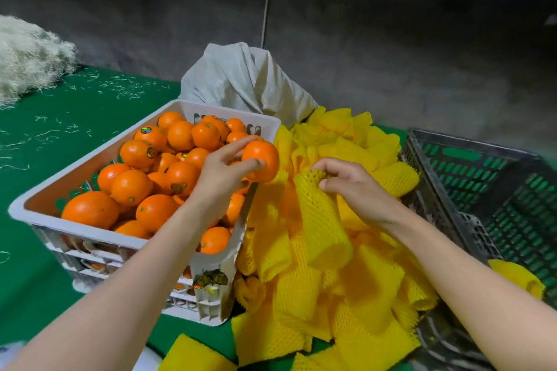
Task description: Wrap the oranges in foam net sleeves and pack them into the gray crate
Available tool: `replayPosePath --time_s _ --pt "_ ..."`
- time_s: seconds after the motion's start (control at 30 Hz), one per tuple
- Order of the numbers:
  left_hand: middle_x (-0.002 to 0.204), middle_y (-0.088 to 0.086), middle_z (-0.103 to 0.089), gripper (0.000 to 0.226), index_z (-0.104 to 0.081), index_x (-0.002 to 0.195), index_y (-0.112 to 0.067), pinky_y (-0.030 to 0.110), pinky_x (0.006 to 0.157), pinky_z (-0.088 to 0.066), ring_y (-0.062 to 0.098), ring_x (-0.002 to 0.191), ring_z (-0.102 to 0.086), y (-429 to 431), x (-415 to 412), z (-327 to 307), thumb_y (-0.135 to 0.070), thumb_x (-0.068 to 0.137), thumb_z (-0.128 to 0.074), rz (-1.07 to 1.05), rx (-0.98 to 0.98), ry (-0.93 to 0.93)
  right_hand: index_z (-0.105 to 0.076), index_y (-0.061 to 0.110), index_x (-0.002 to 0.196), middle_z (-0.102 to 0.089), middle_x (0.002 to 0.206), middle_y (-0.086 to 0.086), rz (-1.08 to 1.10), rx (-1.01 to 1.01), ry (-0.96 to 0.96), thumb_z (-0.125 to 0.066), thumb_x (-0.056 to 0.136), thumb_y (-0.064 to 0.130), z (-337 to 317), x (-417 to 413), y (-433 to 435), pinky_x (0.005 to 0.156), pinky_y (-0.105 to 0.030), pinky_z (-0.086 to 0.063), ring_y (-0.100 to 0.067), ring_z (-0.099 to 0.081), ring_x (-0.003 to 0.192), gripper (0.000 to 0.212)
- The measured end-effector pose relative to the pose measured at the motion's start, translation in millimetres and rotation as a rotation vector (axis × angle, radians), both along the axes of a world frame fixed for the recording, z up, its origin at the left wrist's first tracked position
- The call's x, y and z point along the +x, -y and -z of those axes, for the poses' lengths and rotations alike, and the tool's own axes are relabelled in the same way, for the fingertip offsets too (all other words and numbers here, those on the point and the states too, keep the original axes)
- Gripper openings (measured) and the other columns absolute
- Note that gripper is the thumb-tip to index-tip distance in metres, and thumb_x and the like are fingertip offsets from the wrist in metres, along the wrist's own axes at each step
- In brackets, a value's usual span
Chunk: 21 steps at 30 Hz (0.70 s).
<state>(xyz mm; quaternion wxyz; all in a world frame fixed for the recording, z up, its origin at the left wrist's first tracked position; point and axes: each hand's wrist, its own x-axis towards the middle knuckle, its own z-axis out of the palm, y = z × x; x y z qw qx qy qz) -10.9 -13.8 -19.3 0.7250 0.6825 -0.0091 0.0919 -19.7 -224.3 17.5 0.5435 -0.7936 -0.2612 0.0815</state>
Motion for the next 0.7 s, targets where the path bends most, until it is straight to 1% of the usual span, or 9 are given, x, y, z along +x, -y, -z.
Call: replayPosePath --time_s 0.1,0.17,0.3,0.37,0.43,0.47,0.57,0.63,0.7 --pt "0.103 0.004 -0.071 0.043 -0.063 0.113 -0.033 0.032 0.060 -0.056 0.023 0.082 -0.070 35.0 -8.6 -6.0 -0.001 0.084 -0.058 0.221 -0.380 -0.109 -0.055 0.010 0.086 -0.065 0.064 0.010 -0.058 0.219 -0.232 -0.033 0.088 -0.013 0.7 -10.4 4.2 0.058 -0.013 -0.046 0.000 -0.058 0.058 0.032" --pt "0.081 0.003 -0.073 0.041 -0.062 0.113 -0.028 0.027 0.053 -0.052 0.018 0.062 -0.065 56.6 -14.9 -6.5 0.000 0.084 -0.057 0.222 -0.472 -0.164 -0.056 0.008 0.090 -0.067 0.068 0.003 -0.088 0.326 -0.362 -0.032 0.088 -0.011 2.9 -17.8 9.2 0.058 -0.015 -0.048 -0.005 -0.062 0.061 0.031" --pt "0.074 0.007 -0.068 0.034 -0.060 0.112 -0.022 0.030 0.058 -0.049 0.020 0.065 -0.059 90.1 -26.9 -1.3 -0.001 0.086 -0.054 0.215 -0.566 -0.230 -0.057 0.009 0.091 -0.057 0.098 -0.038 0.020 0.302 -0.345 -0.033 0.089 -0.011 13.0 -30.0 14.0 0.082 -0.035 -0.042 -0.027 -0.053 0.088 0.031" --pt "0.076 0.006 -0.067 0.033 -0.060 0.112 -0.023 0.030 0.059 -0.048 0.019 0.065 -0.059 98.8 -31.9 0.4 -0.002 0.088 -0.051 0.220 -0.587 -0.237 -0.054 0.010 0.087 -0.059 0.087 -0.031 0.116 0.243 -0.232 -0.035 0.089 -0.013 14.5 -30.3 17.7 0.070 -0.028 -0.043 -0.018 -0.056 0.074 0.031" --pt "0.091 0.009 -0.066 0.035 -0.061 0.111 -0.023 0.033 0.067 -0.046 0.024 0.080 -0.058 103.7 -37.4 1.2 -0.002 0.087 -0.048 0.245 -0.580 -0.259 -0.050 0.009 0.085 -0.053 0.076 -0.009 0.211 0.221 -0.091 -0.037 0.089 -0.016 12.5 -27.4 23.8 0.057 -0.015 -0.038 0.002 -0.051 0.056 0.028" --pt "0.099 0.010 -0.065 0.036 -0.062 0.112 -0.021 0.035 0.072 -0.046 0.027 0.088 -0.057 105.7 -40.4 1.7 -0.002 0.085 -0.048 0.279 -0.592 -0.271 -0.049 0.010 0.083 -0.049 0.074 -0.005 0.266 0.245 -0.051 -0.038 0.089 -0.015 12.3 -25.3 28.2 0.056 -0.015 -0.037 0.004 -0.049 0.055 0.028" --pt "0.112 0.013 -0.063 0.046 -0.059 0.118 -0.016 0.039 0.081 -0.044 0.029 0.100 -0.057 108.5 -50.2 2.8 -0.010 0.072 -0.058 0.453 -0.644 -0.251 -0.047 0.017 0.081 -0.043 0.073 -0.010 0.376 0.288 -0.026 -0.043 0.088 -0.012 17.1 -23.5 38.3 0.058 -0.026 -0.035 -0.016 -0.041 0.066 0.030" --pt "0.114 0.011 -0.065 0.053 -0.055 0.123 -0.017 0.039 0.085 -0.047 0.026 0.102 -0.061 108.7 -53.1 4.6 -0.007 0.073 -0.068 0.491 -0.515 -0.182 -0.047 0.021 0.082 -0.047 0.076 -0.015 0.439 0.223 0.005 -0.047 0.088 -0.009 22.3 -23.8 39.5 0.065 -0.033 -0.040 -0.020 -0.042 0.072 0.031" --pt "0.113 0.009 -0.065 0.062 -0.051 0.129 -0.017 0.034 0.081 -0.052 0.023 0.099 -0.064 111.0 -53.2 7.6 -0.007 0.069 -0.068 0.430 -0.429 -0.139 -0.047 0.025 0.082 -0.051 0.080 -0.014 0.495 0.213 0.019 -0.048 0.089 -0.006 25.9 -27.2 36.7 0.067 -0.038 -0.045 -0.019 -0.049 0.073 0.031"
